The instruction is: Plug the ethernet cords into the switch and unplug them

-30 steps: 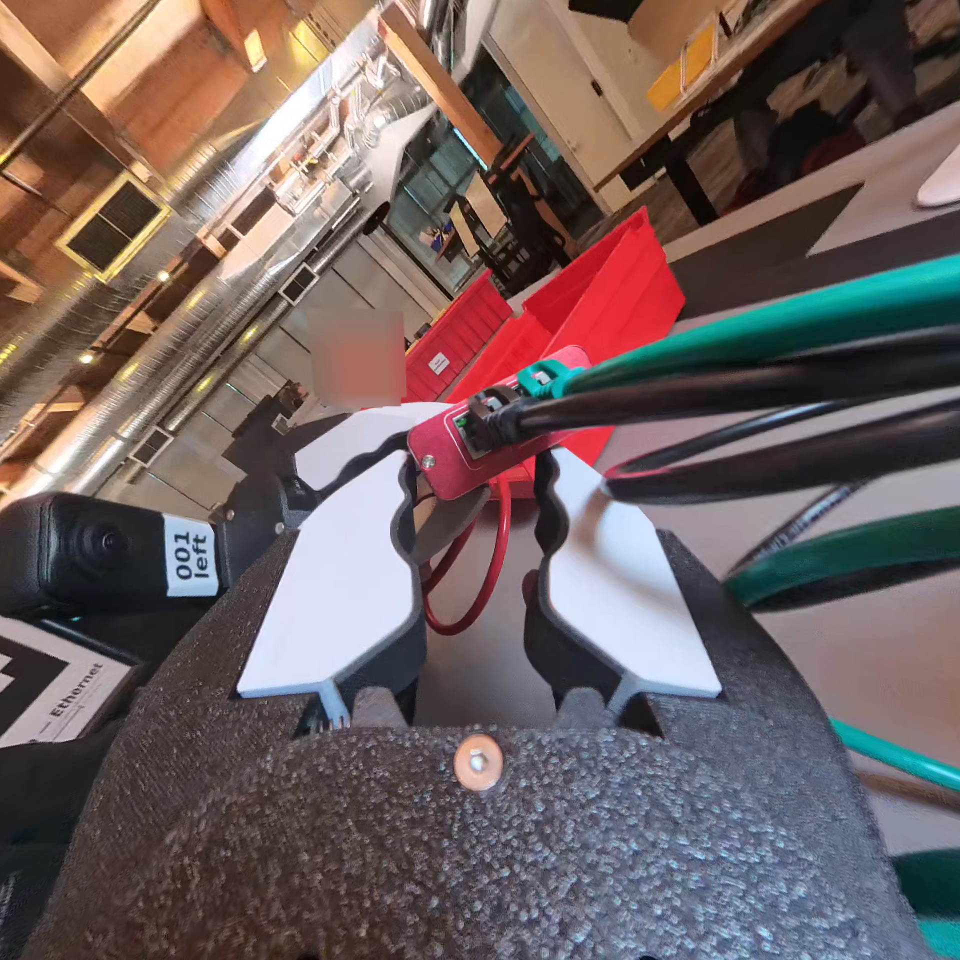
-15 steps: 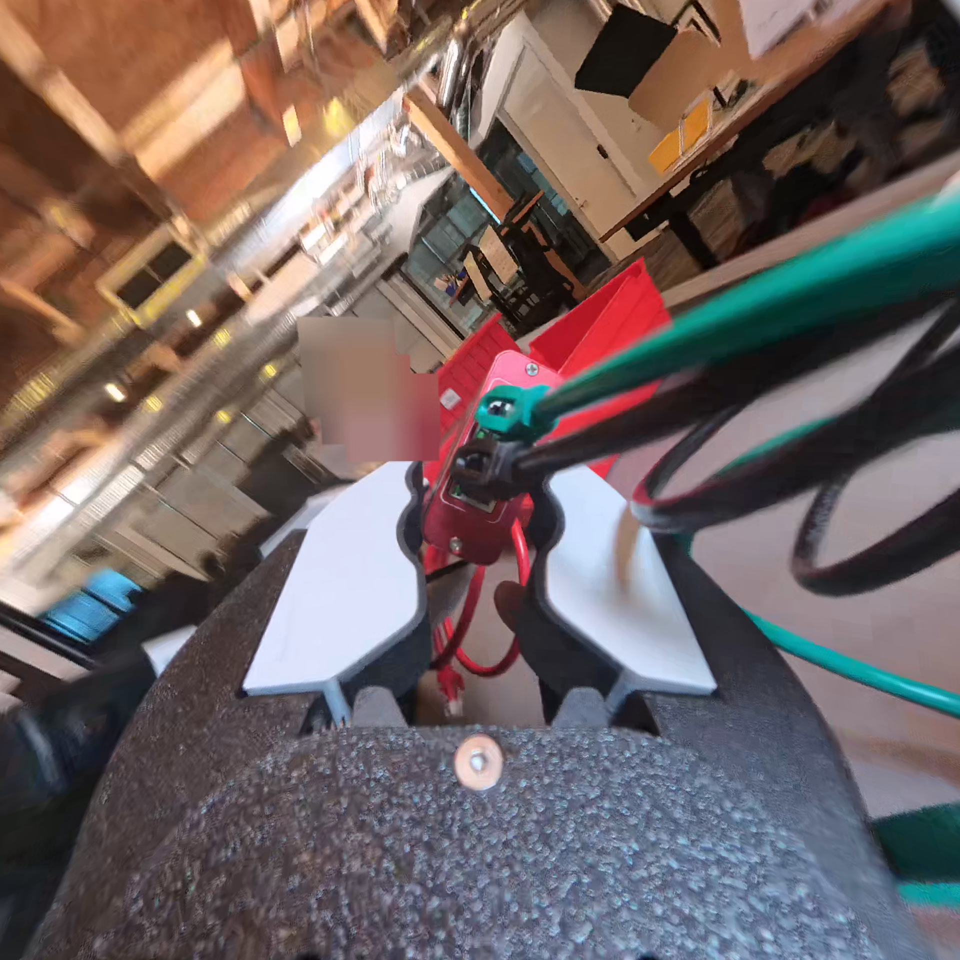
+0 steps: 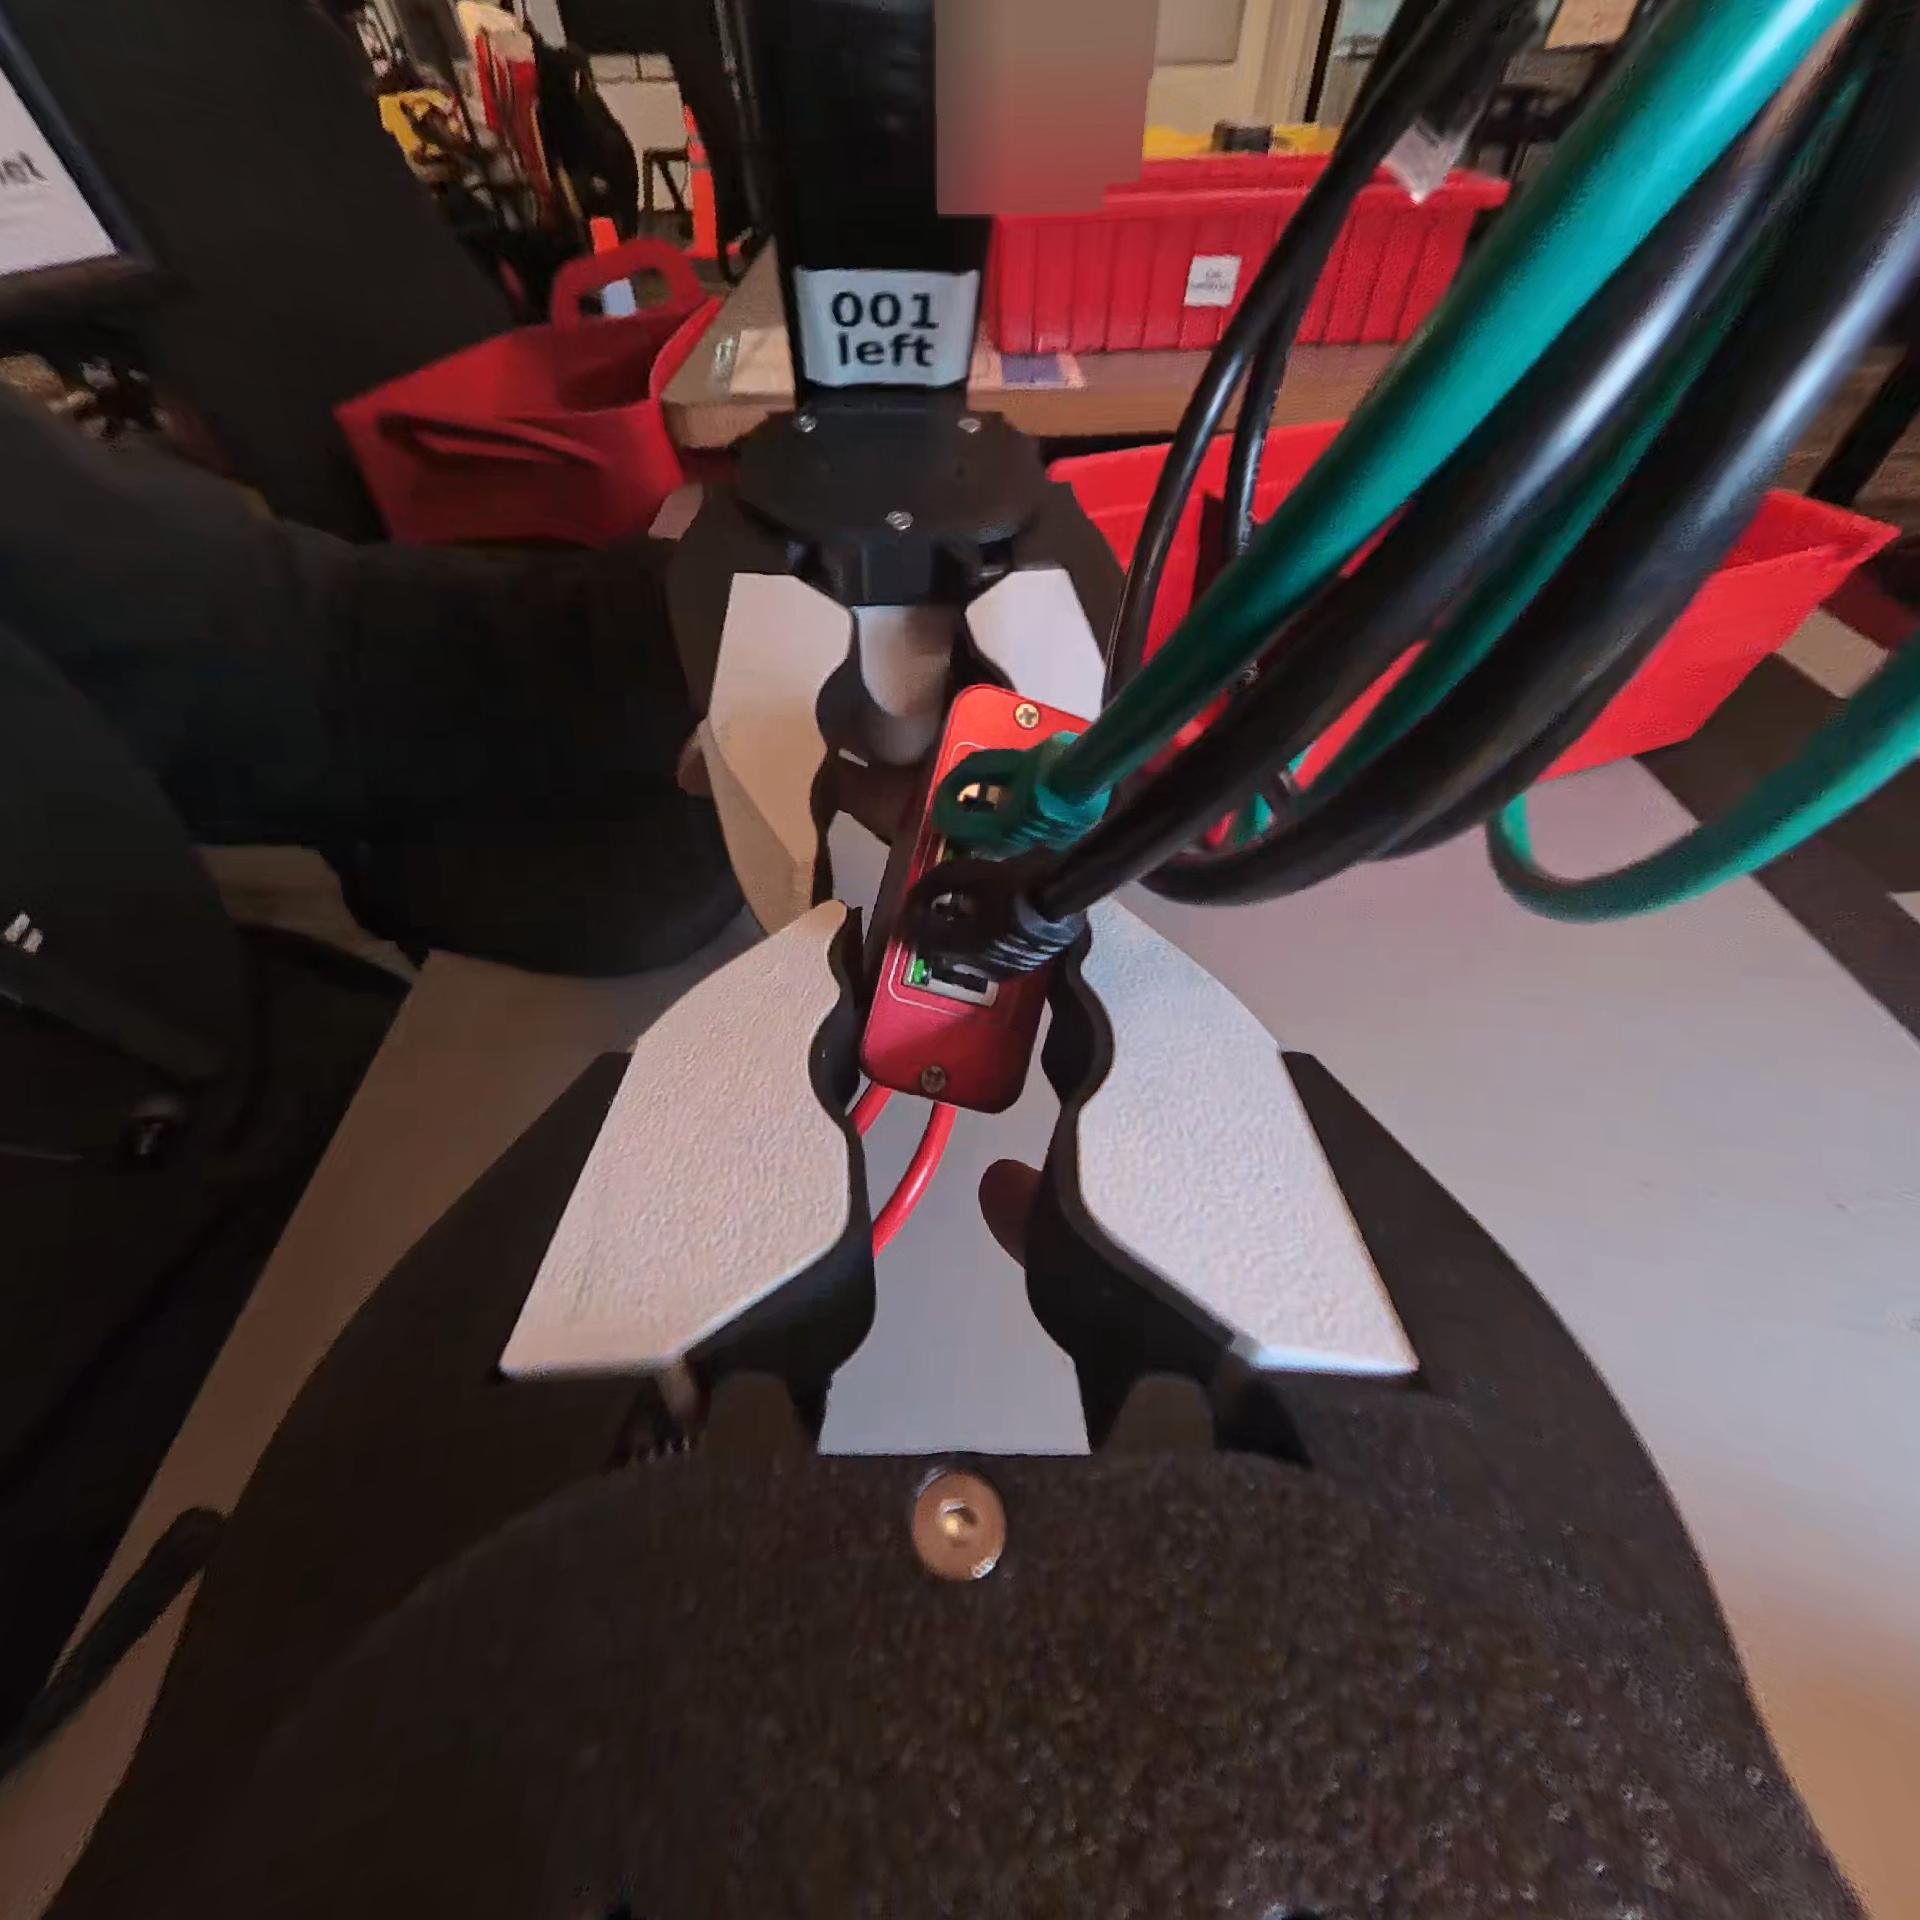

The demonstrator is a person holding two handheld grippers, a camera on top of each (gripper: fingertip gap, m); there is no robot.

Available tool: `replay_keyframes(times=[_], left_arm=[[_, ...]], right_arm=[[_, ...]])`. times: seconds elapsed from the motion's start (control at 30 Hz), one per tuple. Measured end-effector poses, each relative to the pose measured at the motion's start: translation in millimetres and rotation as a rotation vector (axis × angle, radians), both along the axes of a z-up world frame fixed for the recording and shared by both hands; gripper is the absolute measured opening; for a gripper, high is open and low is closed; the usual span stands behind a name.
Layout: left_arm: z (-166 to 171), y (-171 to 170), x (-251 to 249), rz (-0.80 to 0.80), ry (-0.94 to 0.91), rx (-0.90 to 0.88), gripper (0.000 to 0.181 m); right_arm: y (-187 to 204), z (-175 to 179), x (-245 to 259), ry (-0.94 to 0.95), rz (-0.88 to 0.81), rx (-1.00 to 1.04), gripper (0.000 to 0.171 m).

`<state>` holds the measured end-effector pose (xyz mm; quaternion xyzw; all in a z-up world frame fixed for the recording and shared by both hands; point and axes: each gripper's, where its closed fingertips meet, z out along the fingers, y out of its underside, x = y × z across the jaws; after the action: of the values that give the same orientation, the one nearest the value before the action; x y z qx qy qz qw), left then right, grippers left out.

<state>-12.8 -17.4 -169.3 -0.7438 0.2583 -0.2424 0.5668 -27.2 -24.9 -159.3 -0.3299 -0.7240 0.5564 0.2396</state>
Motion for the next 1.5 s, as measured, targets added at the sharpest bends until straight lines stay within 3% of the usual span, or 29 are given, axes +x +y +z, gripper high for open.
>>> replay_keyframes(times=[0.37,0.53,0.67,0.83,0.97,1.17,1.37,1.5], left_arm=[[-15.4,13.4,1.7,0.021,-0.055,-0.077,0.033],[-10.1,14.6,-9.7,0.046,-0.128,-0.075,0.032],[11.7,19.6,-19.9,0.093,-0.285,0.018,0.03],[42.7,20.8,-23.5,0.156,-0.448,0.213,0.029],[54.1,14.8,-13.5,0.145,-0.41,0.325,0.03],[42.3,11.8,-2.3,0.09,-0.28,0.281,0.029],[30.8,10.1,0.6,0.081,-0.11,0.208,0.037],[26.0,13.8,-0.4,0.117,-0.033,0.218,0.031]], right_arm=[[22.2,-13.8,3.4,-0.041,-0.043,-0.064,0.037],[45.2,0.9,9.9,-0.004,-0.103,-0.131,0.032],[45.7,-4.0,11.1,-0.032,-0.109,-0.167,0.032],[7.1,-10.4,-4.4,-0.046,-0.087,-0.149,0.042],[-1.2,3.8,-13.8,0.057,-0.165,-0.074,0.03],[7.2,15.4,1.4,0.055,-0.099,-0.132,0.027],[11.4,2.9,10.2,0.008,-0.113,0.111,0.026],[17.4,4.6,7.9,0.017,-0.194,0.182,0.028]])
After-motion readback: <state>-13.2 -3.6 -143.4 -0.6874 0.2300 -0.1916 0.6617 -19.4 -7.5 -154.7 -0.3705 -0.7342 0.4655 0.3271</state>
